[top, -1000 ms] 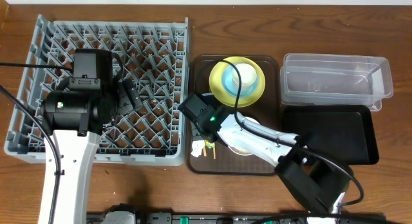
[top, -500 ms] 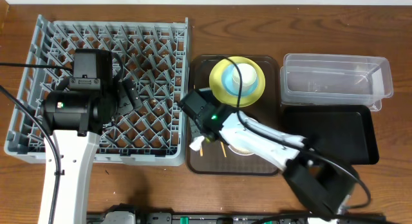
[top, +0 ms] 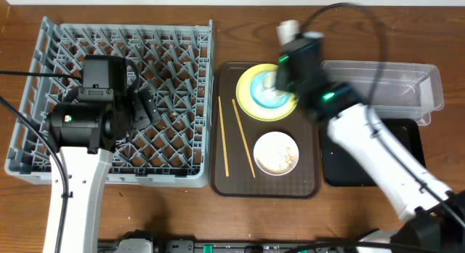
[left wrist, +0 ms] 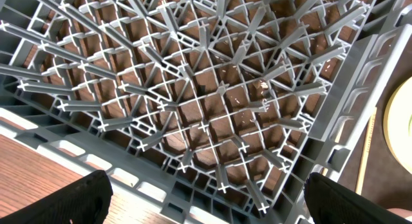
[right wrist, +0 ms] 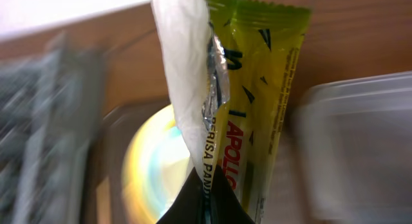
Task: Sort waste into correct bins and load items into the dishwasher
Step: 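Carry the napkin and wrapper right and drop them into the clear bin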
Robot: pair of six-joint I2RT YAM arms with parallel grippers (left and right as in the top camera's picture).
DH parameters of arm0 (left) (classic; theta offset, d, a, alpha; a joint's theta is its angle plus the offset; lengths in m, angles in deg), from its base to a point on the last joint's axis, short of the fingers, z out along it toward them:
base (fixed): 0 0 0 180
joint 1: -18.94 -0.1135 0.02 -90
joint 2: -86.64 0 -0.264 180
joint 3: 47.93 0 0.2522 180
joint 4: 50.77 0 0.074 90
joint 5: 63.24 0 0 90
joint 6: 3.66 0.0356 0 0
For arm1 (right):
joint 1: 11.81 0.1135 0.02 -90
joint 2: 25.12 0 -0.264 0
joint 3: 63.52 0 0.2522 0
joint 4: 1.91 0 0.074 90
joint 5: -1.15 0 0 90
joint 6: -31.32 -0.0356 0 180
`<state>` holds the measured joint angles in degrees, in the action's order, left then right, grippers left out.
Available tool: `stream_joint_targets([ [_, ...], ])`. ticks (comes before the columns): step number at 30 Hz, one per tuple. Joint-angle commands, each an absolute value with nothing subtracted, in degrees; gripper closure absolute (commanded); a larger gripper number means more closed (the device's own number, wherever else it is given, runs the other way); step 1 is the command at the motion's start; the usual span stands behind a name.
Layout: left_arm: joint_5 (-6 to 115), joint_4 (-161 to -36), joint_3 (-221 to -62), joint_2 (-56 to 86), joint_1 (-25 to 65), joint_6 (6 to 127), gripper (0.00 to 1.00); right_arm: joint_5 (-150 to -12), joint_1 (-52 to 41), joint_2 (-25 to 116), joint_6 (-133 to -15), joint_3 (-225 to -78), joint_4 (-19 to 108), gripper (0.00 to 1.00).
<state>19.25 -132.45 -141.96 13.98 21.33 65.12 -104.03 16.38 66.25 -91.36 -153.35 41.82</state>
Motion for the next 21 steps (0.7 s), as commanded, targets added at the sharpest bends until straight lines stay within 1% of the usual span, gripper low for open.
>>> stream_joint_targets([
  [1, 18.53, -132.67, -141.79, 13.72, 21.09, 64.80, 0.02, -101.62, 3.42, 66.29, -98.97, -153.66, 42.02, 0.99],
  [5, 18.53, -132.67, -141.79, 13.72, 21.09, 64.80, 0.02, -100.01, -5.76, 67.17, -109.59, -153.38, 42.15, 0.99],
  [9, 18.53, -132.67, -141.79, 13.72, 21.11, 64.80, 0.02, -99.72, -10.81, 68.37, -115.34, -153.18, 43.20, 0.99],
  [16, 18.53, -132.67, -141.79, 13.72, 21.09, 64.80, 0.02, -101.54, -12.89, 71.02, -116.13, -153.18, 46.08, 0.99],
  [21, 18.53, -132.67, -141.79, 13.72, 21.11, 64.80, 0.02, -103.85, -13.35, 72.28, -125.74, -152.50, 50.78, 0.99],
])
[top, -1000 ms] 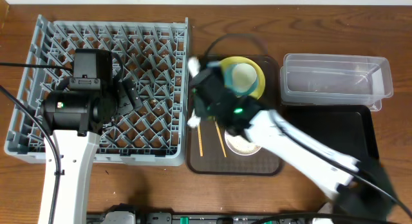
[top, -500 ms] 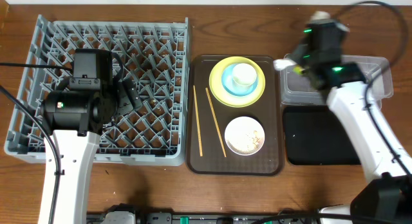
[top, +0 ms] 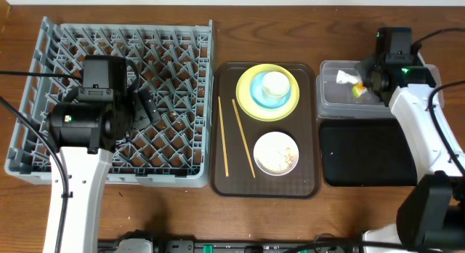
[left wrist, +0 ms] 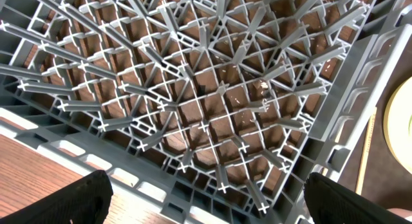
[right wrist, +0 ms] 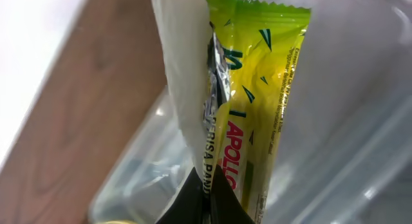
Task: Sort waste into correct bins and load items into the dishwasher
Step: 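Carry the napkin and wrapper right and drop them into the clear bin, then move the right gripper back and grasp the pink rice bowl rim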
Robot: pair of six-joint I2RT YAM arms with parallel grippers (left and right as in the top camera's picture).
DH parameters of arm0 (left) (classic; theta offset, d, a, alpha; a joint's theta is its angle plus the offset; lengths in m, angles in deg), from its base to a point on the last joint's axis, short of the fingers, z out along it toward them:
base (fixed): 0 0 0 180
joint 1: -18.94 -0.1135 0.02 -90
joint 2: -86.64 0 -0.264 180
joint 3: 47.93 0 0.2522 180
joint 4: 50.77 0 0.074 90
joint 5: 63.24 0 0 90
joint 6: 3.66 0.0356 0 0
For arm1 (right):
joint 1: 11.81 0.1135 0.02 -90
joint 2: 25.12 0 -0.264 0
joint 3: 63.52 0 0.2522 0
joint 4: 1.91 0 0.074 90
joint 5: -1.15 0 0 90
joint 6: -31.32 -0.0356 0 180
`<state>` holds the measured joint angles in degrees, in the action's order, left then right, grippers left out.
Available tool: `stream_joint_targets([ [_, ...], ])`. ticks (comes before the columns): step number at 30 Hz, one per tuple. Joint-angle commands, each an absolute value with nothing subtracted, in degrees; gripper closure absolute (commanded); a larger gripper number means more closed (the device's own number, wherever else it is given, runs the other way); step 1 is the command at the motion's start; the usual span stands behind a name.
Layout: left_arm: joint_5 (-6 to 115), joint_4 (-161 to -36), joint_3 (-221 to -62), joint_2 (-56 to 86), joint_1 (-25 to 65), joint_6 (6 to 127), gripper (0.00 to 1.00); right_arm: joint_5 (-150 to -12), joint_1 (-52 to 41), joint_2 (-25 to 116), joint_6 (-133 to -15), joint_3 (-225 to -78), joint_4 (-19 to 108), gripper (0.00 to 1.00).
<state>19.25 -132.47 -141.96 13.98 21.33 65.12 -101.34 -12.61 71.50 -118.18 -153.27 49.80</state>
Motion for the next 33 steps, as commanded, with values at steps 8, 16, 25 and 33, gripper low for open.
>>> stream_joint_targets([
  [8, 18.53, -132.67, -141.79, 13.72, 21.09, 64.80, 0.02, -103.85, -13.35, 72.35, -129.81, -148.74, 50.17, 0.97],
  [16, 18.53, -132.67, -141.79, 13.72, 21.11, 64.80, 0.02, -103.81, -13.35, 72.26, -129.72, -148.68, 49.95, 0.80],
  [25, 18.53, -132.67, -141.79, 13.72, 21.11, 64.80, 0.02, -101.16, -13.22, 65.18, -108.15, -149.38, 43.68, 0.01],
  [33, 18.53, -132.67, -141.79, 13.72, 21.11, 64.80, 0.02, -79.53, -7.01, 52.22, -77.61, -149.38, 46.11, 0.36],
])
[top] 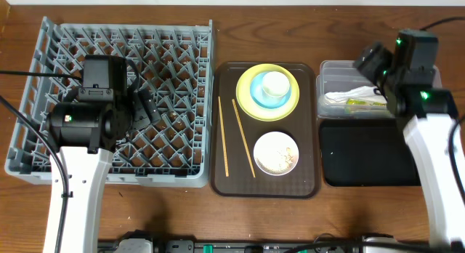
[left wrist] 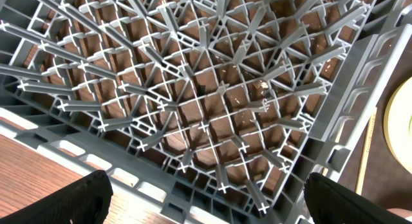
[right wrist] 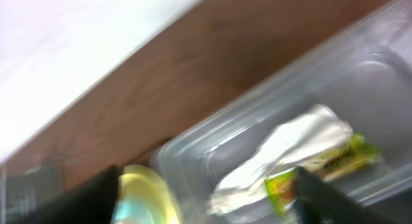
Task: Sort waste into correct bins and load items into the dishwasher
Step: 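Move the right gripper back and grasp the pink rice bowl rim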
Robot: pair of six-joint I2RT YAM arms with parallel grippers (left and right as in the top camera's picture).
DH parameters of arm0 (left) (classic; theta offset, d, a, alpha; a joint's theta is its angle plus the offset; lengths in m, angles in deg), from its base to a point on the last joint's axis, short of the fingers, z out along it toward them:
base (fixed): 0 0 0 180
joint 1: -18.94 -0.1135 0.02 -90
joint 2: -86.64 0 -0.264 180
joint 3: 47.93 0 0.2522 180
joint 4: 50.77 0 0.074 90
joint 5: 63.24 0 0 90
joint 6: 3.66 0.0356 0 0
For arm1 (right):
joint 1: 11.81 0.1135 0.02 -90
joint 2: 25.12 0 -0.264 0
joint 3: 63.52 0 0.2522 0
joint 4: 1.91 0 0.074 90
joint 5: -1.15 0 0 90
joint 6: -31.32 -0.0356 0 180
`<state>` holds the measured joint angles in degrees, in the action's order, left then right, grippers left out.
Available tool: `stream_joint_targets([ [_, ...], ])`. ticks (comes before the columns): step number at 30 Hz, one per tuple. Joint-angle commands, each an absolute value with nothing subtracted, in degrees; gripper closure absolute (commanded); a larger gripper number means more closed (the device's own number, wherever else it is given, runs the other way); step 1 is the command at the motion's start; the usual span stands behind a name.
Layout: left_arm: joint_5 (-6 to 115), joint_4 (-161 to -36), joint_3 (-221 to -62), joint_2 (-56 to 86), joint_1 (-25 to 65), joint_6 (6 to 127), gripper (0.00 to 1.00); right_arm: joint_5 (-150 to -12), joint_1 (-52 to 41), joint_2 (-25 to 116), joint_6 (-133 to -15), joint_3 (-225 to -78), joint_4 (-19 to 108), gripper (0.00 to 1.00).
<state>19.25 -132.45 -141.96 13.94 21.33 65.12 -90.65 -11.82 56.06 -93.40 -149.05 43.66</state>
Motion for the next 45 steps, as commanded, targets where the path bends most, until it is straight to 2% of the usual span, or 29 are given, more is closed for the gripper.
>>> stream_joint_targets([
  [1, 18.53, -132.67, -141.79, 13.72, 21.11, 64.80, 0.02, -79.57, -5.44, 51.65, -77.59, -149.38, 47.40, 0.38],
  [8, 18.55, -132.67, -141.79, 13.72, 21.11, 64.80, 0.02, -80.55, 14.21, 52.90, -71.87, -149.14, 55.81, 0.43],
  [15, 18.53, -132.67, -141.79, 13.72, 21.09, 64.80, 0.02, -94.89, 32.81, 61.27, -71.45, -149.14, 63.20, 0.40],
  [17, 18.55, -132.67, -141.79, 13.72, 21.11, 64.80, 0.02, -94.87, 35.92, 64.00, -71.45, -149.14, 64.23, 0.43],
  [22, 18.53, -132.67, -141.79, 13.72, 21.09, 64.80, 0.02, -94.85, 39.22, 69.64, -72.46, -149.14, 65.58, 0.62],
  [34, 18.53, -132.67, -141.79, 13.72, 21.11, 64.80, 0.02, -93.41, 39.57, 78.16, -74.12, -149.11, 67.13, 0.64],
  [39, 18.53, -132.67, -141.79, 13.72, 21.09, 64.80, 0.02, -93.08, 39.81, 79.87, -74.97, -148.94, 68.27, 0.74],
  [45, 18.53, -132.67, -141.79, 13.72, 21.09, 64.80, 0.02, -93.10, 39.81, 80.02, -74.97, -147.48, 68.27, 0.78],
])
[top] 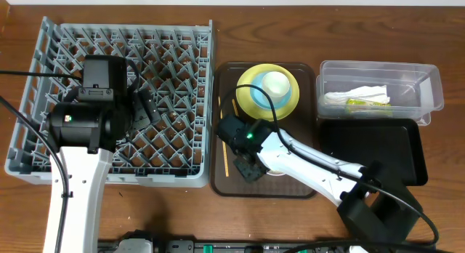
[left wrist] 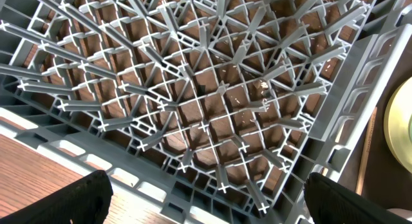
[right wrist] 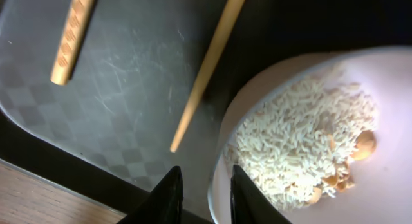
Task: Sort waste into correct bins and load items into the dishwasher
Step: 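Move the right gripper back and grasp the pink rice bowl rim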
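Observation:
A white plate of rice scraps [right wrist: 302,147] lies at the front of the brown tray [right wrist: 129,89]. My right gripper [right wrist: 205,195] is open, its fingers [right wrist: 170,192] astride the plate's left rim; overhead, the right gripper [top: 251,168] hides most of the plate. Two chopsticks [right wrist: 206,69] lie on the tray to the left. At the tray's back stands a yellow plate [top: 251,89] with a blue bowl and a white cup [top: 275,83]. A green wrapper and white napkin [top: 360,99] lie in the clear bin. My left gripper [left wrist: 206,205] hangs open above the grey dish rack [left wrist: 212,102].
The black bin [top: 378,147] sits right of the tray, in front of the clear bin [top: 429,86]. The dish rack [top: 51,71] fills the table's left side, holding nothing. My right arm stretches across the tray's front right.
My right gripper has gone from above the clear bin to the tray's front, where its fingers straddle the rice plate's rim. The wrapper stays in the bin. The left arm has not moved.
My right gripper held the green wrapper and napkin over the yellow plate, then over the clear bin. Then it was open above the bin with both lying inside. Now it is down at the rice plate. The left gripper stayed open over the rack throughout.

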Robot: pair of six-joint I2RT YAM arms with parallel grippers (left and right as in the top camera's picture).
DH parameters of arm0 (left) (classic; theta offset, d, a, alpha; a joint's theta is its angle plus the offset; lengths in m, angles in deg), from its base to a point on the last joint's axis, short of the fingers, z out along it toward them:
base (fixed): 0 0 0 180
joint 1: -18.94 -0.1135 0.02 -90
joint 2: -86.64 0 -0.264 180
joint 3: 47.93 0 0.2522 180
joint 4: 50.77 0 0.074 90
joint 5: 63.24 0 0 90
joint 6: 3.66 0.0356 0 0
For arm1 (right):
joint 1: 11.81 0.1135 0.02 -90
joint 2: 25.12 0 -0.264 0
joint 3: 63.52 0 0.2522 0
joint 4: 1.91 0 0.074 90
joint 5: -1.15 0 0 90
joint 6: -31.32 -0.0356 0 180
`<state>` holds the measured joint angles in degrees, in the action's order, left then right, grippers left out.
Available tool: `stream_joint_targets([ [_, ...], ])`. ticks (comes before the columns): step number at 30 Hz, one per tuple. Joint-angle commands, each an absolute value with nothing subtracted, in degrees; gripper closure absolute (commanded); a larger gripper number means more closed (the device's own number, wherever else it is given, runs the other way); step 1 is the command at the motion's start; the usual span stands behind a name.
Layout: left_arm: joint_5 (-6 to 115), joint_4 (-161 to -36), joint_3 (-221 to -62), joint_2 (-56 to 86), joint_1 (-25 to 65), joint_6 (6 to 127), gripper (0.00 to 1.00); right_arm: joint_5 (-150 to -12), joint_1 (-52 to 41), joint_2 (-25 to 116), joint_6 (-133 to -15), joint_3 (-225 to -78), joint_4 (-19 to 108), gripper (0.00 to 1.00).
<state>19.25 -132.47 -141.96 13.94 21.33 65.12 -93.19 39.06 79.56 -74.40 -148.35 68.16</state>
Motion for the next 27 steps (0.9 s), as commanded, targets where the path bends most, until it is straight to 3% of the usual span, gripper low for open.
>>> stream_joint_targets([
  [1, 18.53, -132.67, -141.79, 13.72, 21.09, 64.80, 0.02, -93.10, 39.81, 80.02, -74.97, -147.32, 68.25, 0.78],
  [7, 18.55, -132.67, -141.79, 13.72, 21.11, 64.80, 0.02, -93.08, 39.81, 80.00, -74.93, -146.91, 68.58, 0.86],
  [11, 18.53, -132.67, -141.79, 13.72, 21.09, 64.80, 0.02, -93.10, 39.81, 80.00, -74.93, -146.91, 69.28, 0.99],
  [20, 18.53, -132.67, -141.79, 13.72, 21.09, 64.80, 0.02, -93.34, 39.09, 79.91, -74.95, -148.68, 67.15, 0.99],
  [27, 18.53, -132.67, -141.79, 13.72, 21.09, 64.80, 0.02, -93.32, 34.15, 74.69, -75.67, -156.96, 73.01, 0.99],
])
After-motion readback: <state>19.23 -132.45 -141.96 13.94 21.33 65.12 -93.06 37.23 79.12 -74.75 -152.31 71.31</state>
